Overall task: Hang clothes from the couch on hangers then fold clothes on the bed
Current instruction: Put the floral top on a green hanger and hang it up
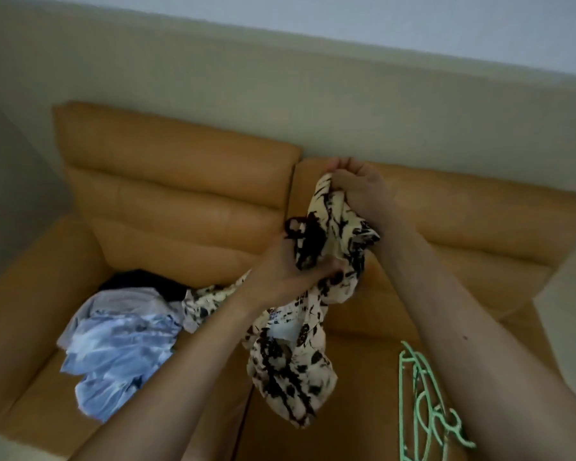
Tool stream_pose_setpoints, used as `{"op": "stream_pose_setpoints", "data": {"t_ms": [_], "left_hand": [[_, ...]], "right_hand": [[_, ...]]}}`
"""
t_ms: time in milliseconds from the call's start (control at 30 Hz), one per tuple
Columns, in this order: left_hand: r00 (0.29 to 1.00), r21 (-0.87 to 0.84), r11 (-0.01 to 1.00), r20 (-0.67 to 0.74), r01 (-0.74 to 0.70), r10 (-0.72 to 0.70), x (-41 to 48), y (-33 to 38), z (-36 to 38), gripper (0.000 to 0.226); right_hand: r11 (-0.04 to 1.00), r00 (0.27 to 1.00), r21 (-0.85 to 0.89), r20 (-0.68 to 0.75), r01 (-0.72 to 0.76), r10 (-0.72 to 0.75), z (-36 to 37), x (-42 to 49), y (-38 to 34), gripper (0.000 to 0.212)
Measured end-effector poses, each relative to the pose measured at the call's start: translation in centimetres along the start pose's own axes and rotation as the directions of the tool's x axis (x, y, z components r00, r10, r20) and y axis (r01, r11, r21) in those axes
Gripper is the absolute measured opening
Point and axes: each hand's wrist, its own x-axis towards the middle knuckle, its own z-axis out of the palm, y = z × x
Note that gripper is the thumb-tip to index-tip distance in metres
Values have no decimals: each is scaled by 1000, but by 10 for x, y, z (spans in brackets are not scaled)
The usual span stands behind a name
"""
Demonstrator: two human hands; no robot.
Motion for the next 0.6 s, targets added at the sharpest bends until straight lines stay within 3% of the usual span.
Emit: {"op": "stream_pose_setpoints", "data": {"t_ms": [100,133,167,233,267,333,400,533,600], "left_hand": [[964,39,992,-234,-122,128,22,24,1,14],[951,65,985,-258,-159,171,28,33,-2,17],[945,84,978,-257,-189,204,33,44,-4,21],[949,92,978,-242,-187,204,39,66,-7,23],[955,103,981,-231,-167,187,42,77,-8,24],[971,109,984,-179,-143,161,47,96,-7,25],[988,59,992,-103,-109,114,49,117,-4,25],[999,123,992,-26,-26,29,52,141,-5,24],[999,46,999,-32,-18,20,46,143,-7,22]], "right_hand": [[999,997,-37,-81,-14,11,-15,-8,-25,21],[999,995,9,-83,-47,48,-20,-14,-32,12],[994,994,71,-65,-85,89,-25,-19,-37,16],[994,997,84,-5,-74,74,-41,-32,-43,53],[999,999,-23,31,-26,27,-48,-40,-45,66],[967,984,-235,168,95,-55,-57,-56,-48,82],[924,954,-327,280,197,-104,-63,-66,-47,90],[838,919,-410,312,360,-242,-71,-70,-58,51],[784,903,-456,287,422,-319,-76,-70,-68,31]]}}
